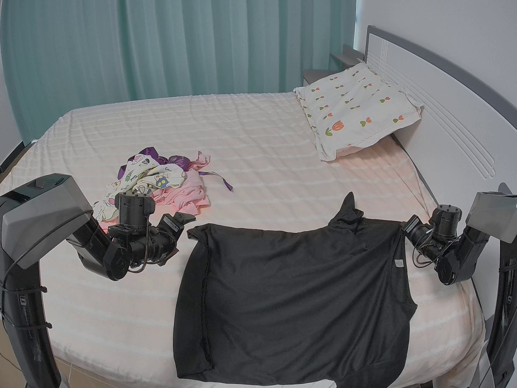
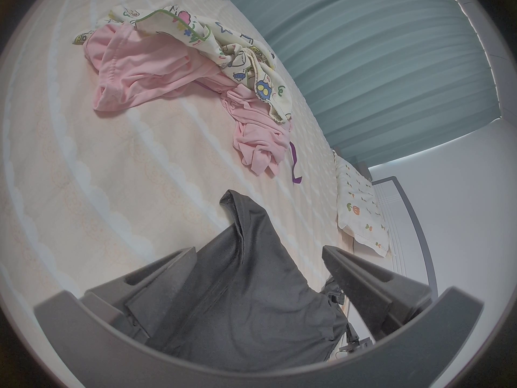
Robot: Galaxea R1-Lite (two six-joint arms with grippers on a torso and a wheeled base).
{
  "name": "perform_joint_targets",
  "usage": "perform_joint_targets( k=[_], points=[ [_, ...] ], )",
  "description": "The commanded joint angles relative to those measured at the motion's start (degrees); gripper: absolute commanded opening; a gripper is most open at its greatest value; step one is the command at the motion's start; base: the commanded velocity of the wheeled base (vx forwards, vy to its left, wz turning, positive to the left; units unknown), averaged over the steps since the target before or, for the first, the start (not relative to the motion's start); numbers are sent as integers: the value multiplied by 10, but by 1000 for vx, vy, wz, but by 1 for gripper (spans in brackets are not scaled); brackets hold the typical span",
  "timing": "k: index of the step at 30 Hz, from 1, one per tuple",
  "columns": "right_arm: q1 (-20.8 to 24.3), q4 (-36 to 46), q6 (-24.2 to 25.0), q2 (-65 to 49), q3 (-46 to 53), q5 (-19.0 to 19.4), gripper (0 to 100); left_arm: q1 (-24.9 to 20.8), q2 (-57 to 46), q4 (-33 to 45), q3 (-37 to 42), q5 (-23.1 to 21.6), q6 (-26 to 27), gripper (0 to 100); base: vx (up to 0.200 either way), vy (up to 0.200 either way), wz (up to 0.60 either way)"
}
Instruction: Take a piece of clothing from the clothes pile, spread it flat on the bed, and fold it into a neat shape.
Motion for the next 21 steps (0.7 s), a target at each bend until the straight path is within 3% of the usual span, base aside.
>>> perform_joint_targets(
  k=[1, 11, 12, 21],
  points=[
    [-7, -3, 4, 16, -15, -8, 0, 0, 1, -1, 1, -1, 0, 100, 0, 0, 0],
    [-18, -2, 2, 23, -17, -9, 0, -1, 7, -1, 0, -1, 0, 100, 0, 0, 0],
    [-17, -3, 1, 23, -14, -10, 100, -1, 8, -1, -1, -1, 0, 100, 0, 0, 0],
    [-21, -4, 1, -14, 30, -8, 100, -12, 11, 5, -42, 9, 7, 100, 0, 0, 0]
  ],
)
